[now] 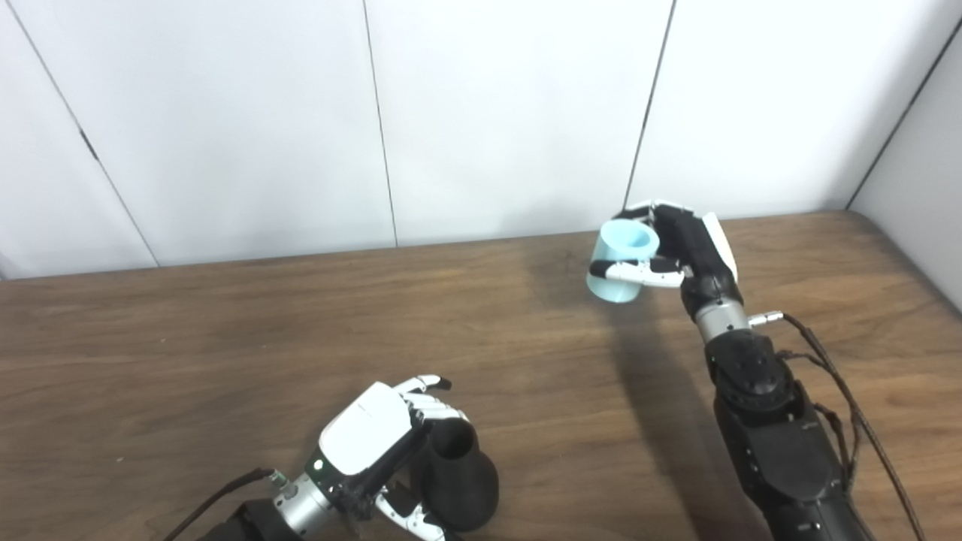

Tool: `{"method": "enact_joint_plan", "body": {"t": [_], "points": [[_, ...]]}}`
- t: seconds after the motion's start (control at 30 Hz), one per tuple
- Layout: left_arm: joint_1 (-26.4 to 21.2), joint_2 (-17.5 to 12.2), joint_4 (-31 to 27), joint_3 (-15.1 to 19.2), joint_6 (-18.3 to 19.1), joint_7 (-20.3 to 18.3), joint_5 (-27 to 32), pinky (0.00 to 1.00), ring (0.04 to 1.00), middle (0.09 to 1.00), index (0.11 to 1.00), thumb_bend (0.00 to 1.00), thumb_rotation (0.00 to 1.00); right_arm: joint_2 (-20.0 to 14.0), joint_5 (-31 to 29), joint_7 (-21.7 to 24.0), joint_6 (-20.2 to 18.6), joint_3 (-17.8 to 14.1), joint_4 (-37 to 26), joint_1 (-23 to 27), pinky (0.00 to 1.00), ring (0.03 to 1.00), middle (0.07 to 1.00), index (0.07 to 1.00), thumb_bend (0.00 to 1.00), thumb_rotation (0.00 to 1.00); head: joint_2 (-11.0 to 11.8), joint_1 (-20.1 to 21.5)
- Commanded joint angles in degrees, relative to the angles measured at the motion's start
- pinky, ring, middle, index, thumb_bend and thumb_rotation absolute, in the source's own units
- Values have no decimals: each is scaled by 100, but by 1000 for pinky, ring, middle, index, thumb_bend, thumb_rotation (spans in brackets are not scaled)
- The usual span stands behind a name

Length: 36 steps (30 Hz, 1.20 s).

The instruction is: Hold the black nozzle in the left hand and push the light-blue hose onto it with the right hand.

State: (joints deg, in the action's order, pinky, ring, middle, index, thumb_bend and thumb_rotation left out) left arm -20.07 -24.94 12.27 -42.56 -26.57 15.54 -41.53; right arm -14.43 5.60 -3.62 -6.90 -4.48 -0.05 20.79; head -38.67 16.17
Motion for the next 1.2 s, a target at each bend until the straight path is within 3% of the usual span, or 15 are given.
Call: {"method": "enact_joint_plan", "body": {"t": [0.0, 0.17, 0.4, 0.7, 1.17], "points": [[560, 217, 698, -372, -33, -25, -74, 818, 498, 500, 460, 523, 0, -8, -137, 145, -85, -4, -500, 189, 300, 413, 441, 510, 521, 0, -14, 8], [459, 282, 897, -376, -33, 28, -111, 816, 501, 503, 457, 523, 0, 141, -271, 418, -795, 121, -1509, 219, 341, 432, 461, 503, 522, 0, -19, 30], [292, 363, 1240, -387, -34, 112, -184, 837, 503, 499, 463, 523, 0, 256, -184, 633, -959, 378, -2381, 161, 317, 418, 467, 517, 519, 0, 40, 30], [175, 407, 1351, -386, -33, 122, -375, 840, 505, 501, 461, 523, 0, 475, -98, 868, -1679, 745, -3402, 3, 301, 416, 473, 517, 517, 0, 33, -17], [159, 453, 1384, -251, -28, -3, -568, 853, 511, 486, 478, 524, 0, 462, 183, 1169, -1909, 994, -4159, -318, 277, 402, 450, 526, 516, 0, -70, -55]]}}
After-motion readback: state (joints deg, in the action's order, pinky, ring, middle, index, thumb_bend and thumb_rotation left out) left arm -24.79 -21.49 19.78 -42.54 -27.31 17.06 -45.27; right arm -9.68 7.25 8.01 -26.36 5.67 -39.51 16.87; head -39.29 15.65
